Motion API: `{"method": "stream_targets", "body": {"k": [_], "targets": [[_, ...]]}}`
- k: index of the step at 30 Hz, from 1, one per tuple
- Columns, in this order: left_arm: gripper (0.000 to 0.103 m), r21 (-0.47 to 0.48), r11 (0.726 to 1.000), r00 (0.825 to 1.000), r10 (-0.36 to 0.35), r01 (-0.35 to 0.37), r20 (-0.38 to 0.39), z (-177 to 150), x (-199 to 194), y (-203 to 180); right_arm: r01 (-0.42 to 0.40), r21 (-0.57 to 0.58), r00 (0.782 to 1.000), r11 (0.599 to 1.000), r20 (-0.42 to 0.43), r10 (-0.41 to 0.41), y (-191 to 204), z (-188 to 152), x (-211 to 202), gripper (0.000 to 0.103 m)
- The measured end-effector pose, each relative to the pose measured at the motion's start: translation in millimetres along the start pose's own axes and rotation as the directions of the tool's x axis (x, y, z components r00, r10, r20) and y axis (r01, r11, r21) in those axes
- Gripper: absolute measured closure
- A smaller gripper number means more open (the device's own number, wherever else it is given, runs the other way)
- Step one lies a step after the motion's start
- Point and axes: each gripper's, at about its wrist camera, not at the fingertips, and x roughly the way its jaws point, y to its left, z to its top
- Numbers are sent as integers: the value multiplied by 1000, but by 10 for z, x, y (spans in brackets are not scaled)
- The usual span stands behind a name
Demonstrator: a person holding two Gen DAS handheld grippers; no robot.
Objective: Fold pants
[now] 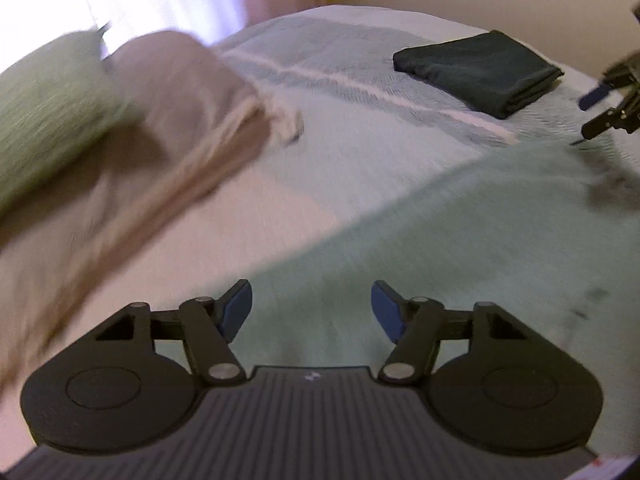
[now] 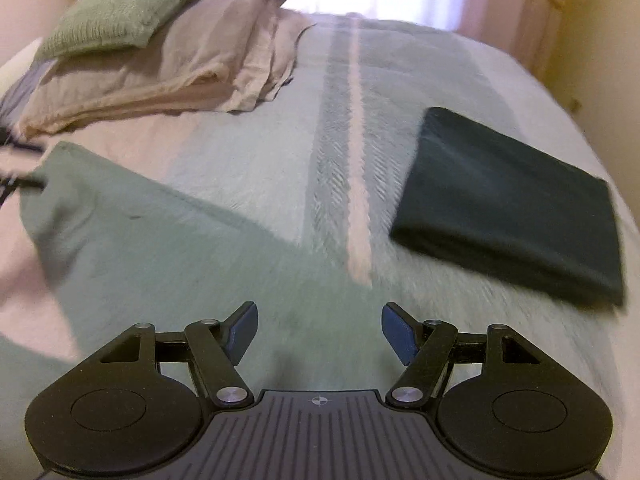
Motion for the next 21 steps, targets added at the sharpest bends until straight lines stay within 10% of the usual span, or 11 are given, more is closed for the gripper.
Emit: {"method": "stream_targets", "body": {"k": [11, 13, 17, 21], "targets": [[44, 276, 949, 973, -94, 152, -212, -18, 1398, 380, -145, -111, 980, 983, -149, 128, -279, 275, 1221, 37], [41, 256, 955, 969, -93, 152, -227, -51, 1482, 395, -167, -135, 971, 977, -192, 140, -251, 220, 1342, 54], [92, 341, 930, 977, -71, 137, -201, -151, 1411, 124, -154, -152, 978, 976, -167, 128, -158, 177, 1280, 92], [96, 421, 907, 994, 38, 8, -101, -266, 1116, -55, -40, -225, 998, 973, -54, 29, 89, 101, 877, 97]]}}
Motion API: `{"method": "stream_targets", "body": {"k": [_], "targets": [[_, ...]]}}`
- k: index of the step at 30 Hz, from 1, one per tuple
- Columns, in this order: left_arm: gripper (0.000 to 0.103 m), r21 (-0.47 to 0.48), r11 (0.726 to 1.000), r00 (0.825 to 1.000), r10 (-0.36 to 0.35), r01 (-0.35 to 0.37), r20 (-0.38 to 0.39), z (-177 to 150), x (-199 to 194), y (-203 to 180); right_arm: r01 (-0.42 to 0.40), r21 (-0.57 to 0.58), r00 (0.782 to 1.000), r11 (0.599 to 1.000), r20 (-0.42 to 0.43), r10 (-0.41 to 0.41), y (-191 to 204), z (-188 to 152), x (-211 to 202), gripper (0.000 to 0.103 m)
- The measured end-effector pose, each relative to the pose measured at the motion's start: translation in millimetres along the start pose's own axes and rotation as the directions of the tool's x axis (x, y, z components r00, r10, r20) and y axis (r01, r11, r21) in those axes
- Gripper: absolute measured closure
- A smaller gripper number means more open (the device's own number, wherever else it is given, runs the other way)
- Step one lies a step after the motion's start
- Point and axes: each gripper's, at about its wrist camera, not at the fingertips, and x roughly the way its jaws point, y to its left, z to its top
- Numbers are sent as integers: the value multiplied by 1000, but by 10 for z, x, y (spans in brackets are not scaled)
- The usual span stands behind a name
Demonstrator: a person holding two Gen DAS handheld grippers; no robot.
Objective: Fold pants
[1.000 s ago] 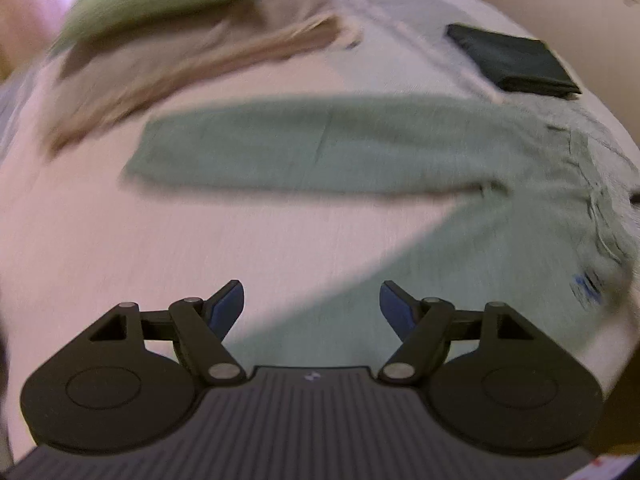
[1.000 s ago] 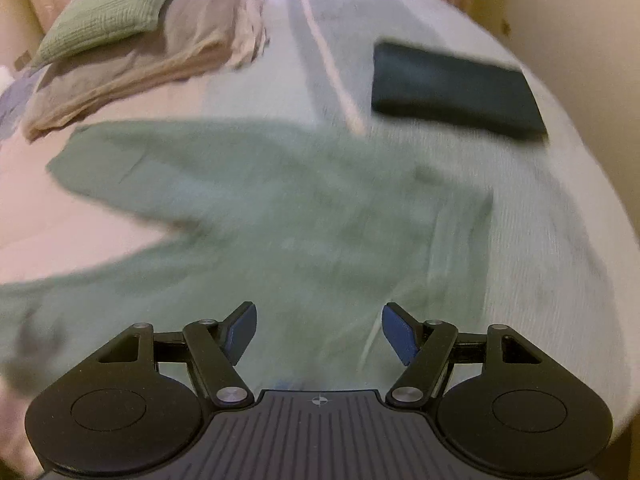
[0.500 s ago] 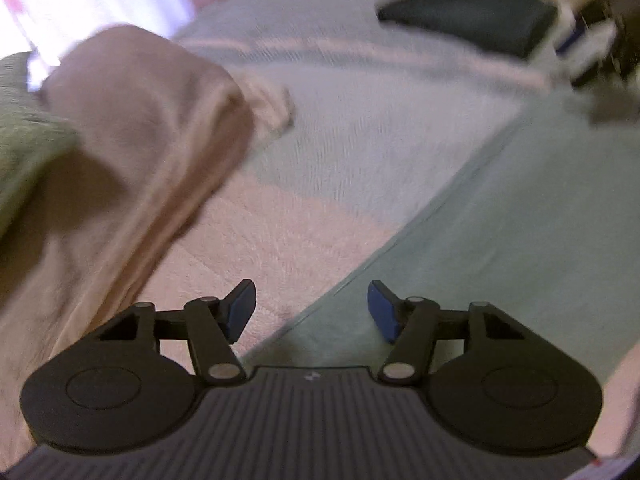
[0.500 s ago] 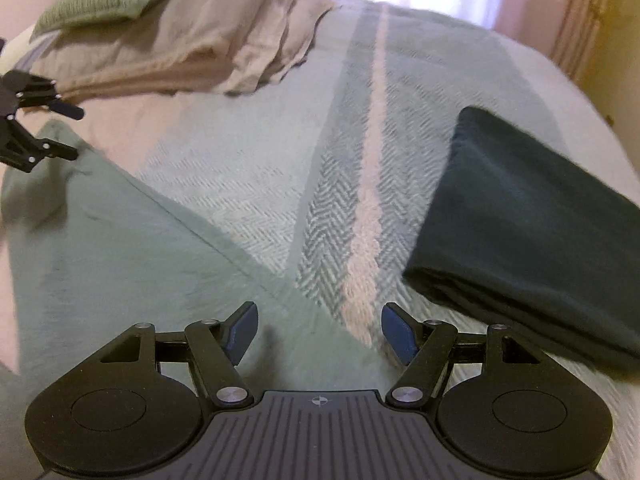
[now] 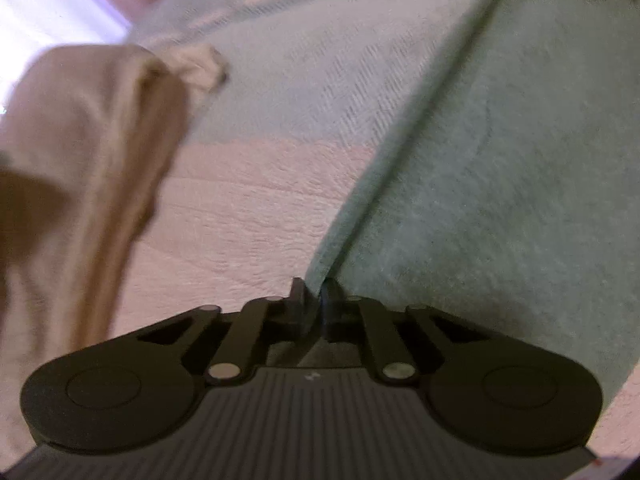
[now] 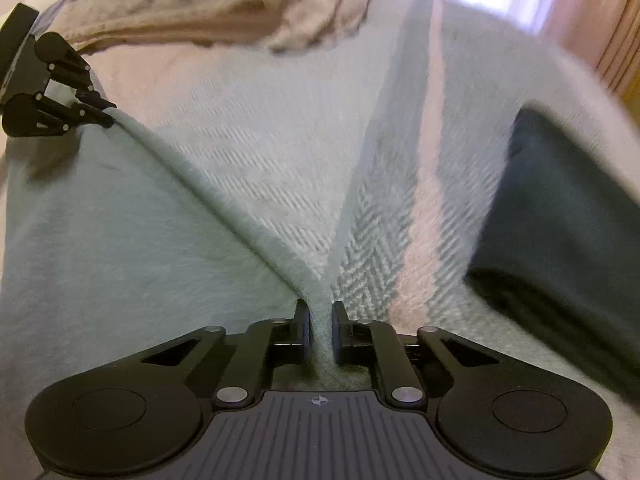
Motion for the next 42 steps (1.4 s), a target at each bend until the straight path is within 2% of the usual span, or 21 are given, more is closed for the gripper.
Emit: {"method": "stream_targets", "body": {"k": [3, 5, 8, 11, 13, 16, 19, 21, 22, 23, 25, 26, 28, 29, 30, 32, 34, 37, 38, 39, 42], "targets": [[96, -85, 990, 989, 119, -111, 83, -23, -520, 7, 118, -65, 987, 991, 119, -109, 353, -94, -559, 97], [96, -167, 973, 973, 182, -158, 140, -67, -1045, -38, 201, -99, 963, 975, 202, -178, 630, -198, -998, 97], [95, -273, 944, 952, 243, -187, 187, -215, -1869, -247, 298, -147, 921, 943, 305, -243, 1137, -466, -1647, 97], [95, -399, 905, 954, 237, -148, 185, -548, -2609, -603, 334, -177, 907, 926, 327, -265, 1747, -898, -2190, 97], [95, -458, 881, 967, 209, -121, 145, -848, -2936, -988, 302, -186, 932, 935, 264, -249, 2160, -1261, -2381, 97], [88, -565, 824, 999, 52, -33, 17, -1347, -3041, -1598, 214, -125, 976, 969, 57, -208, 2629, -1816, -2298, 84], [83, -639, 769, 988, -110, 18, -104, -1759, -2993, -2086, 179, 9, 971, 984, -164, -175, 2861, -2250, -2058, 82], [81, -683, 730, 980, -159, 33, -123, -1940, -3065, -2201, 183, 164, 967, 969, -207, -148, 2821, -2426, -2065, 81], [73, -702, 711, 980, -158, 30, -117, -1983, -3110, -2176, 187, 265, 969, 946, -208, -133, 2732, -2483, -2117, 76], [61, -727, 686, 983, -152, 30, -103, -2015, -3160, -2120, 191, 358, 973, 914, -194, -128, 2646, -2504, -2180, 71], [52, -784, 621, 990, -117, 12, -77, -1993, -3159, -1894, 175, 587, 984, 790, -124, -126, 2279, -2642, -2368, 52], [49, -806, 592, 992, -99, -1, -74, -2013, -3149, -1820, 168, 683, 985, 711, -97, -140, 2105, -2718, -2425, 51], [45, -850, 525, 994, -62, -40, -85, -2023, -3059, -1665, 130, 855, 984, 502, -47, -174, 1741, -2969, -2519, 51], [38, -871, 489, 995, -51, -47, -83, -2006, -2988, -1573, 99, 906, 982, 412, -22, -186, 1595, -3058, -2522, 51], [36, -887, 458, 995, -39, -62, -89, -1971, -2883, -1489, 64, 941, 979, 334, 5, -202, 1460, -3155, -2509, 51], [34, -900, 421, 992, -5, -114, -129, -1892, -2704, -1410, 15, 973, 974, 228, 37, -224, 1223, -3303, -2464, 51], [34, -891, 433, 988, -5, -135, -151, -1799, -2526, -1402, 0, 988, 968, 153, 39, -249, 1021, -3412, -2413, 51], [48, -837, 520, 978, -13, -172, -209, -1647, -2320, -1531, -76, 997, 956, 21, 79, -284, 836, -3563, -2436, 51], [48, -818, 545, 974, -9, -186, -228, -1620, -2293, -1575, -109, 994, 949, -6, 103, -298, 797, -3629, -2493, 51], [49, -811, 552, 972, -4, -195, -236, -1612, -2292, -1610, -143, 989, 942, -26, 128, -310, 780, -3656, -2505, 51], [49, -849, 498, 977, -21, -175, -214, -1682, -2292, -1623, -199, 979, 929, -53, 171, -328, 752, -3685, -2560, 52]]}}
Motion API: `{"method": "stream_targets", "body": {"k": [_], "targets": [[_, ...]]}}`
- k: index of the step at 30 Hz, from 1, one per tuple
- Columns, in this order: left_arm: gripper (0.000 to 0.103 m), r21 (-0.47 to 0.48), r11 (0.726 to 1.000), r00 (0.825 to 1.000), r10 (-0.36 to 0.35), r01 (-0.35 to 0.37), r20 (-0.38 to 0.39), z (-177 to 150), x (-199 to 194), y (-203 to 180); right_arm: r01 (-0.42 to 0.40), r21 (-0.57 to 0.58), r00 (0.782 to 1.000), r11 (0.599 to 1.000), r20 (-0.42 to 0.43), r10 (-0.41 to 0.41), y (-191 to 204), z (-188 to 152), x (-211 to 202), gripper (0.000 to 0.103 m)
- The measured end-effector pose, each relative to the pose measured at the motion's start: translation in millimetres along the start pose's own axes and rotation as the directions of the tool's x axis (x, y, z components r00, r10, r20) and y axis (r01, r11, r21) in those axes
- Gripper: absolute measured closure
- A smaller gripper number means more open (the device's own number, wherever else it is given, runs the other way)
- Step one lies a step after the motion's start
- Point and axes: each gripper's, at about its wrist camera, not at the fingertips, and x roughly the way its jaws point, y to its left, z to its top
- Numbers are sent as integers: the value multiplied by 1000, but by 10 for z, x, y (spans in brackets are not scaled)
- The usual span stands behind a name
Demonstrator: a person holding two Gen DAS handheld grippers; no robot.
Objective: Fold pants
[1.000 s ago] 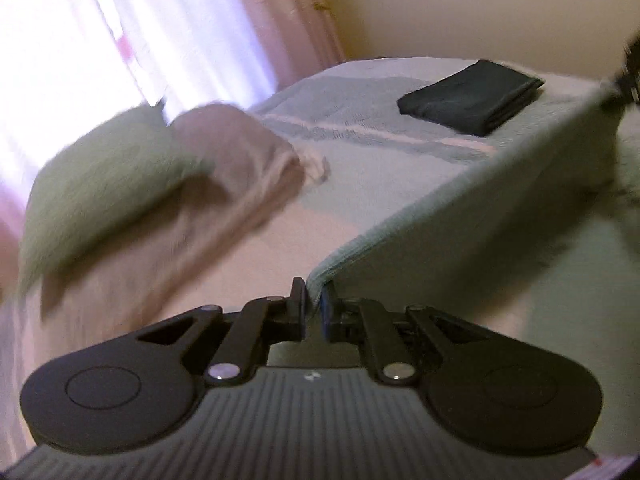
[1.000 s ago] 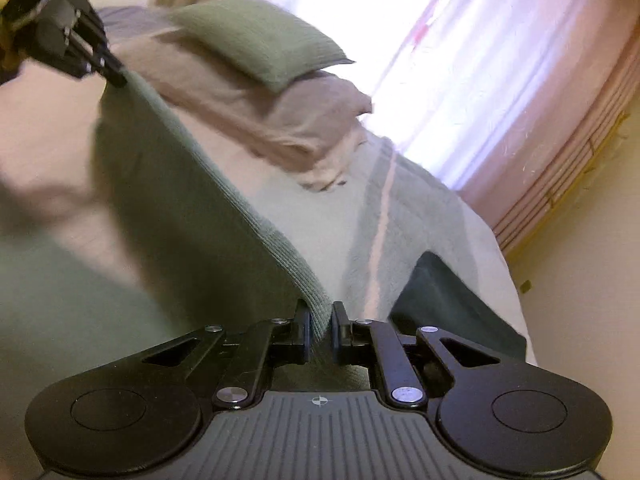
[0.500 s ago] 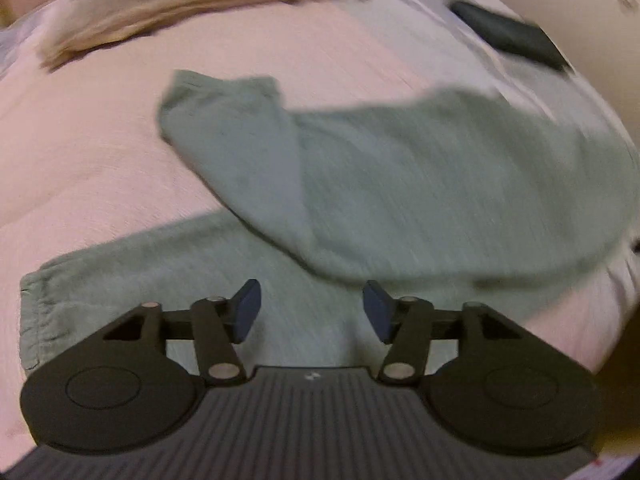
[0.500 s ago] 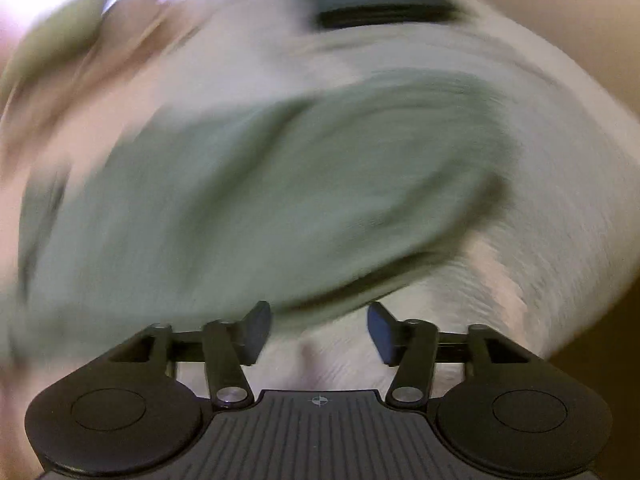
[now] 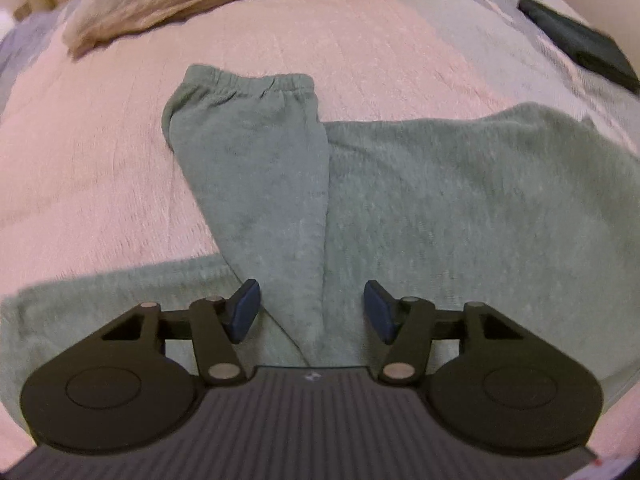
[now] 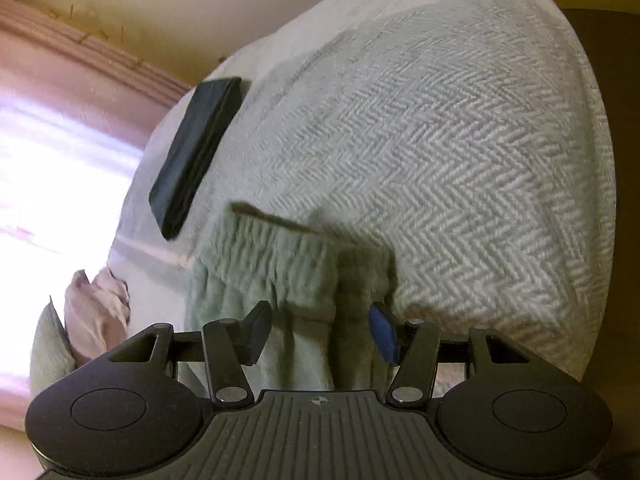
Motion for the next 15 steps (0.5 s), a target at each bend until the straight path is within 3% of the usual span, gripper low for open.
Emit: {"method": "stream_targets", "body": {"k": [3, 4, 5, 6, 8, 10, 12, 13, 15], "targets": [[53, -19, 1000, 1000, -6, 6, 22, -28, -16, 11, -12, -63, 1000, 998, 24, 13, 46, 34, -83, 52], [62, -13, 1000, 1000, -9, 9, 27, -31, -7, 5, -7, -85, 1000, 996, 15, 8, 64, 52, -3, 60], [88, -4, 1000, 999, -13, 13, 31, -31, 17, -9, 6, -108, 1000, 994, 3, -5, 76, 59, 64, 76], [101, 7, 1000, 999, -7, 7, 37, -21, 10, -29, 13, -132, 1000, 991, -9, -15, 99, 60, 123, 92], [101, -2, 1000, 995, 5, -5, 95, -7, -109, 1, 28, -168, 1000, 985, 8, -27, 166, 69, 136, 93], [101, -15, 999, 979, 32, -30, 203, -37, -413, 68, -28, -207, 998, 978, 56, 40, 238, 85, -8, 93], [101, -54, 997, 962, 74, -62, 264, -165, -757, 212, -16, -224, 997, 975, 74, 33, 233, 127, -103, 93], [100, -97, 994, 963, 73, -49, 261, -267, -856, 314, -4, -204, 999, 979, 53, 15, 161, 138, -83, 93], [97, -155, 987, 981, 78, -51, 176, -527, -859, 448, 56, -195, 998, 979, 6, -56, 51, 91, -16, 93]]}}
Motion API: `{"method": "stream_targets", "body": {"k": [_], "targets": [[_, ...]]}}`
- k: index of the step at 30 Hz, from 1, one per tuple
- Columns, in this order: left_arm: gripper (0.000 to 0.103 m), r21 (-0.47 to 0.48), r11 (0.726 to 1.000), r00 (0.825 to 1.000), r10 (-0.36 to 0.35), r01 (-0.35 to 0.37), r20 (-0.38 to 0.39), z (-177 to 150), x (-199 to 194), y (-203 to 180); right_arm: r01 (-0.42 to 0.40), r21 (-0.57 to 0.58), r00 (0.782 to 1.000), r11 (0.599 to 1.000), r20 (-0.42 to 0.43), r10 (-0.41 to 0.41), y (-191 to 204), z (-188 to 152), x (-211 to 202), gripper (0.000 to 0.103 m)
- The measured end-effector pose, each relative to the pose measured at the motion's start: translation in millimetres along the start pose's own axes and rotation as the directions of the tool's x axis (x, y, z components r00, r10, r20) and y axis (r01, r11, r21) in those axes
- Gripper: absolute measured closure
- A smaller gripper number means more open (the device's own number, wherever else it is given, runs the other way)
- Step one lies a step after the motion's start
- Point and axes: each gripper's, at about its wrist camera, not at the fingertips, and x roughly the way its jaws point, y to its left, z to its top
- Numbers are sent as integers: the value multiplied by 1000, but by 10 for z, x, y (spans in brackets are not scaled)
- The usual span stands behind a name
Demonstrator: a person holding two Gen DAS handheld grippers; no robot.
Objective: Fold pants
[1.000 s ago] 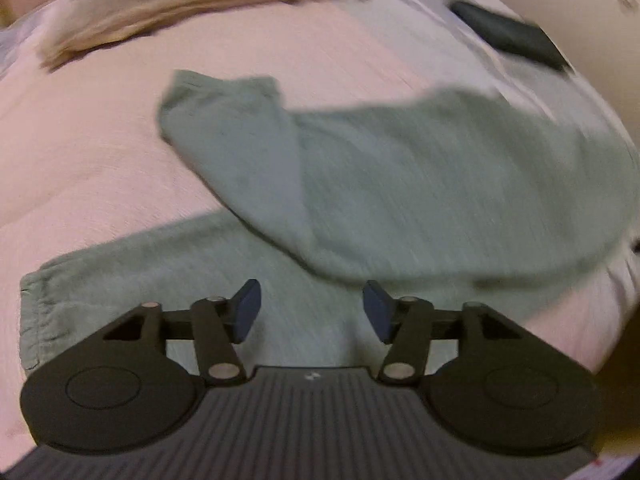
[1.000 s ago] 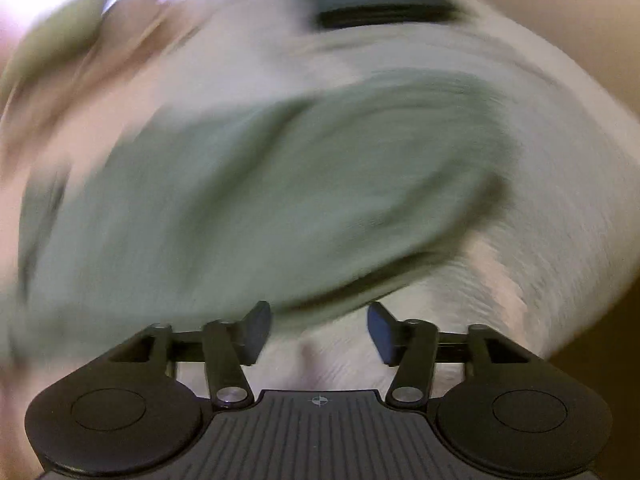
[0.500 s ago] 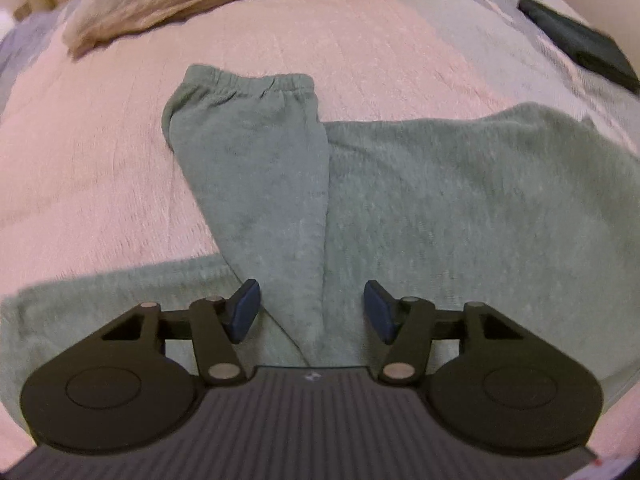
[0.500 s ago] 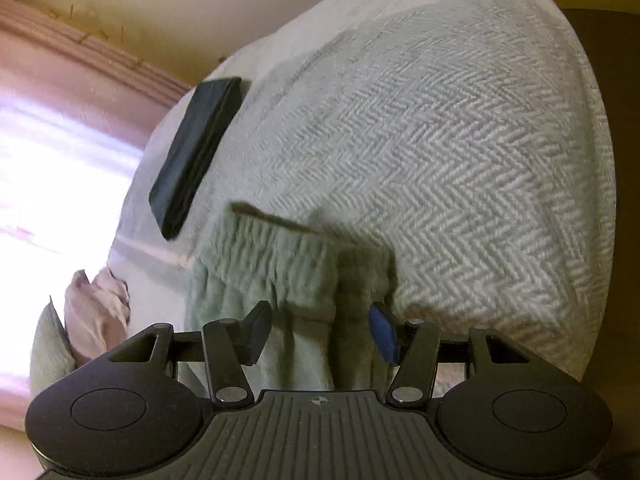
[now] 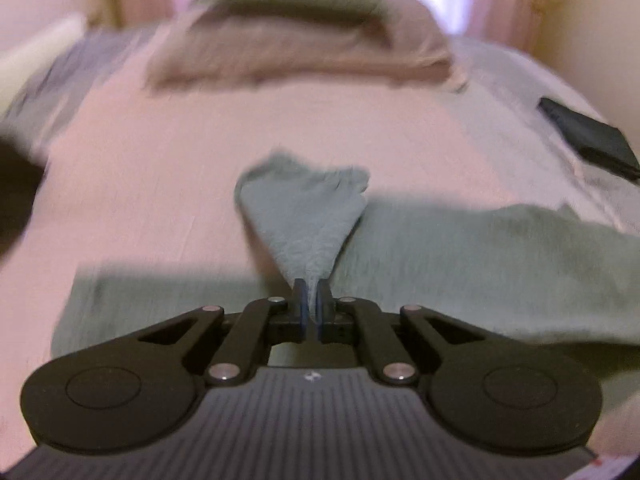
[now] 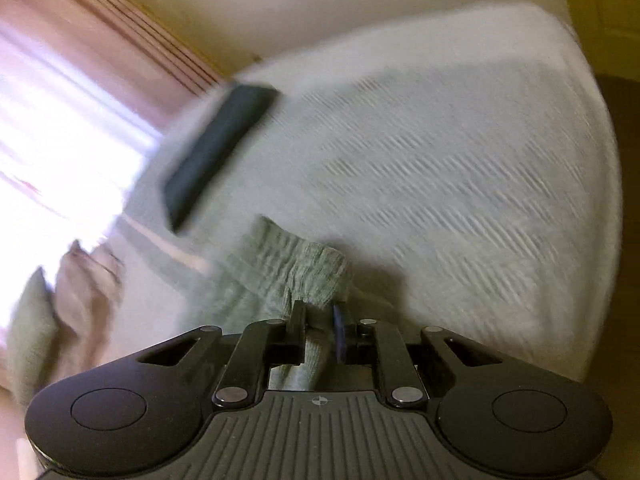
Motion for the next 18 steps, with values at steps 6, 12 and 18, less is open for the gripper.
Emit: {"method": "stream_targets", "body": {"k": [6, 12, 18], "targets": [[67, 49, 987, 972, 159, -152, -175, -213, 85, 159, 37, -11, 999, 999, -14, -37, 63, -95, 22, 91], [44, 359, 923, 989, 146, -139, 7, 472, 526, -272, 76, -28, 997, 997, -24, -76, 128, -60, 87, 91], [53, 409, 906, 980, 165, -105, -114, 712, 1654, -692, 102, -36, 994, 994, -20, -103, 172, -43, 201, 91]]}}
